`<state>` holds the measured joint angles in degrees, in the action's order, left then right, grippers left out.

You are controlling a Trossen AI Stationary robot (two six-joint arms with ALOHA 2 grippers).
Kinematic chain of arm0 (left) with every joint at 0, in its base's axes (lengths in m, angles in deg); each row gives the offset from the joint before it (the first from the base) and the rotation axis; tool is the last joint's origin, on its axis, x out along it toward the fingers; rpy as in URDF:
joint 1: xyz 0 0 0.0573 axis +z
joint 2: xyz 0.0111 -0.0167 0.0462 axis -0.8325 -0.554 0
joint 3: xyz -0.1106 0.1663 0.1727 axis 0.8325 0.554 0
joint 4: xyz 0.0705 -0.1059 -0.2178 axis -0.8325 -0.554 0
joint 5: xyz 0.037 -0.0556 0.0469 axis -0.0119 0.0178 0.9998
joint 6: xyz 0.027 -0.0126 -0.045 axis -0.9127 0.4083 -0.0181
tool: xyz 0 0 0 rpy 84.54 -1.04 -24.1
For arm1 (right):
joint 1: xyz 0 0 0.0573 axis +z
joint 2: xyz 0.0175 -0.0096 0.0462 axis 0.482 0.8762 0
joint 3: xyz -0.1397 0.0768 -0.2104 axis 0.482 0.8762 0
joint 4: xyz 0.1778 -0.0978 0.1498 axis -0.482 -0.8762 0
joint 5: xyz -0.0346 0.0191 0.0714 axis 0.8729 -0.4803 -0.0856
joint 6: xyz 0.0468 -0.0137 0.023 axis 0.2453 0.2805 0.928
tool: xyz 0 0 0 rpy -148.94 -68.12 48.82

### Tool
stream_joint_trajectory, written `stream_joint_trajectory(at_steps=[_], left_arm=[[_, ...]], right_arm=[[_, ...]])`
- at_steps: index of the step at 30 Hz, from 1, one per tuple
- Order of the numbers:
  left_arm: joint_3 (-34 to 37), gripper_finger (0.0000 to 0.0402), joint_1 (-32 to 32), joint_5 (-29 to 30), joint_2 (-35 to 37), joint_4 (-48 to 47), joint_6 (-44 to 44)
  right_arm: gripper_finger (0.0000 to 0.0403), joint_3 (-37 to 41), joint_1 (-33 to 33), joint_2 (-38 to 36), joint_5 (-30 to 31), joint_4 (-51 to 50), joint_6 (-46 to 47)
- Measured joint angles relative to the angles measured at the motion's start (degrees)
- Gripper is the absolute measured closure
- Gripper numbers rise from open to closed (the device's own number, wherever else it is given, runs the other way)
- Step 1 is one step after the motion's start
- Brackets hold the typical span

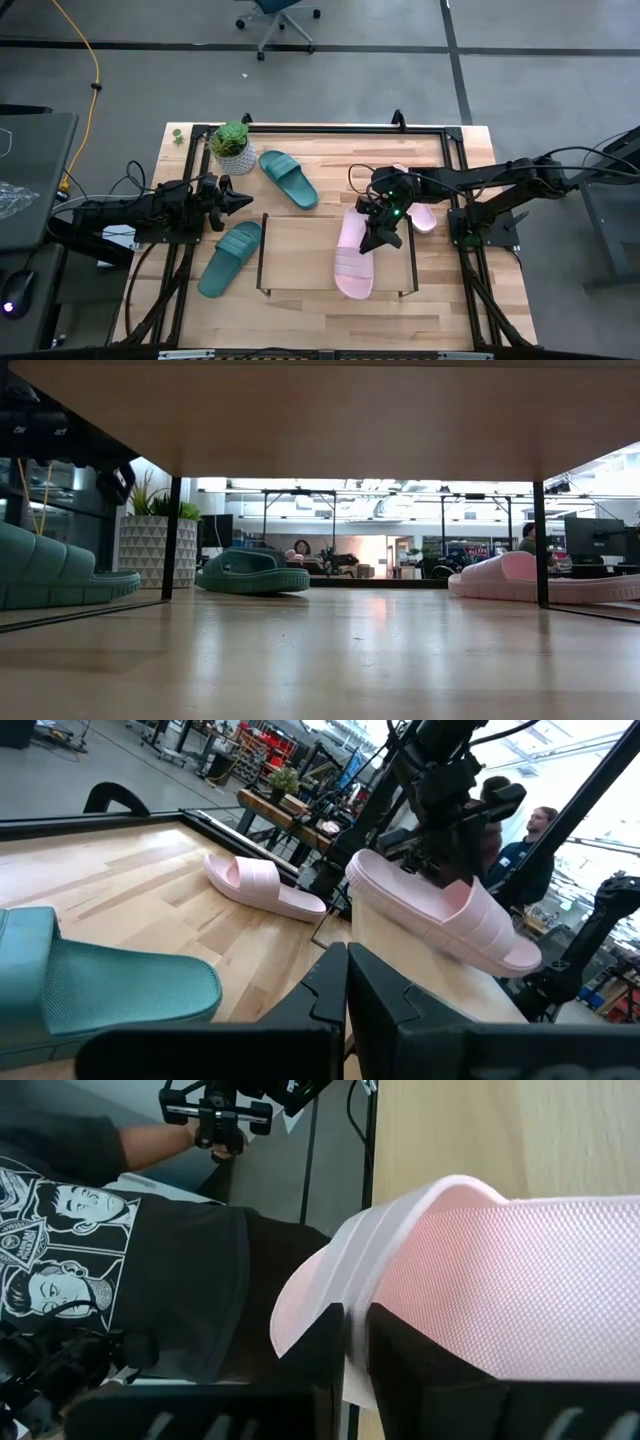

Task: Pick and place slides into the shelf
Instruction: Put the left pink slide on the shelf, then put the pink slide on the shelf

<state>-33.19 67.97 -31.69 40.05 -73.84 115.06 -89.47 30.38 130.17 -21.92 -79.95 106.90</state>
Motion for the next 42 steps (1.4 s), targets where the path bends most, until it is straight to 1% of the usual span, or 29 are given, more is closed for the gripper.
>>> stream_joint_trajectory(at_steps=[13,21,25,30,35,40,42], left_arm=[[0.0,0.0401,0.0,0.0,0.0,0.0,0.0],[0.0,0.0401,0.0,0.0,0.0,0.0,0.0],[0.0,0.0401,0.0,0.0,0.0,0.0,0.0],[0.0,0.0401,0.0,0.0,0.0,0.0,0.0],[0.0,0.0401,0.0,0.0,0.0,0.0,0.0],[0.0,0.0401,0.0,0.0,0.0,0.0,0.0],[0.0,0.0401,0.0,0.0,0.0,0.0,0.0]], right_arm=[[0.0333,0.0,0.0,0.0,1.3,-1.7,0.3],[0.0298,0.0,-0.6,0.0,6.5,-2.3,-0.6],[0.0295,0.0,-2.4,0.0,7.3,-1.0,-1.6],[0.0295,0.0,-6.4,0.0,7.3,3.1,-2.9],[0.0295,0.0,-12.7,-0.8,7.2,4.6,-4.4],[0.0295,0.0,-19.8,-4.6,7.4,2.3,-6.9],[0.0295,0.0,-22.9,-7.4,9.3,-1.2,-8.4]])
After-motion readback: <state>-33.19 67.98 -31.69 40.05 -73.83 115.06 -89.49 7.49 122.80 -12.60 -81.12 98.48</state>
